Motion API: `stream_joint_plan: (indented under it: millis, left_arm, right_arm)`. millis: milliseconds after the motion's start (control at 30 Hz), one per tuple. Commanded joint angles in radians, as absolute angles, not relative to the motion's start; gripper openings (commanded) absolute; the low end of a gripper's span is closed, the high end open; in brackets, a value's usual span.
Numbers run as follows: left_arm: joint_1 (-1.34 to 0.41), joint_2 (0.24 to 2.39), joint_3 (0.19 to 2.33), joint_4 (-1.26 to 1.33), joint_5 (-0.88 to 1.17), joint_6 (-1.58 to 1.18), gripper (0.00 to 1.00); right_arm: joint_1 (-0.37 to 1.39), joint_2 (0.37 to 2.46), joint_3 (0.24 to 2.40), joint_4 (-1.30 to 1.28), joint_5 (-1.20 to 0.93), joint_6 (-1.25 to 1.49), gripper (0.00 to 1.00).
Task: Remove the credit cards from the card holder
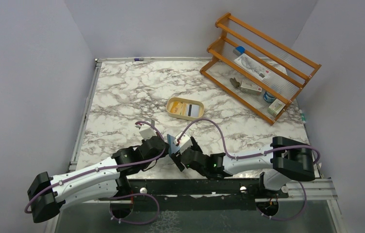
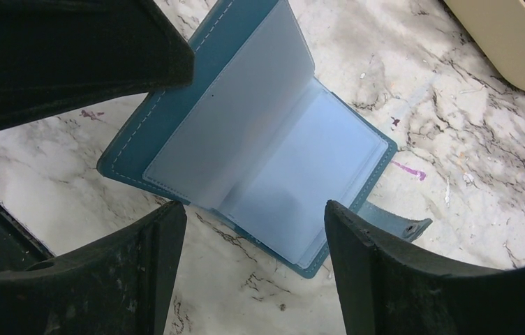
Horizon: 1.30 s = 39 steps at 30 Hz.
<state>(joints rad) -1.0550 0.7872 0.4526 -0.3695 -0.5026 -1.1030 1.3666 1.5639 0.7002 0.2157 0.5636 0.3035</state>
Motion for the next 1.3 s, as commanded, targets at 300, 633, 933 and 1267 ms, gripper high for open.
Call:
stream_joint_plan:
  millis: [300,633,933,1267]
  left_arm:
    - [-1.054,0.785,0.465,-0.410,-0.532,-1.157,0.00]
    - [-1.054,0.784,0.465,-0.411,-0.530,-1.155,0.00]
    - [-1.054,0.782,0.462,-0.409,-0.530,-1.157,0.00]
    - [-1.054,0.769,0.456,-0.411,-0.532,-1.158,0.00]
  right_arm:
    - [1.352,1.507,0.679,0.253,0.460,0.180,0.78]
    - [1.351,1.563,0.707,0.279,0.535,0.192,0.78]
    - [1.346,1.555,0.694,0.319,0.598,0.169,0.78]
    - [1.340,1.597,0.744,0.266,0.697,0.218,0.78]
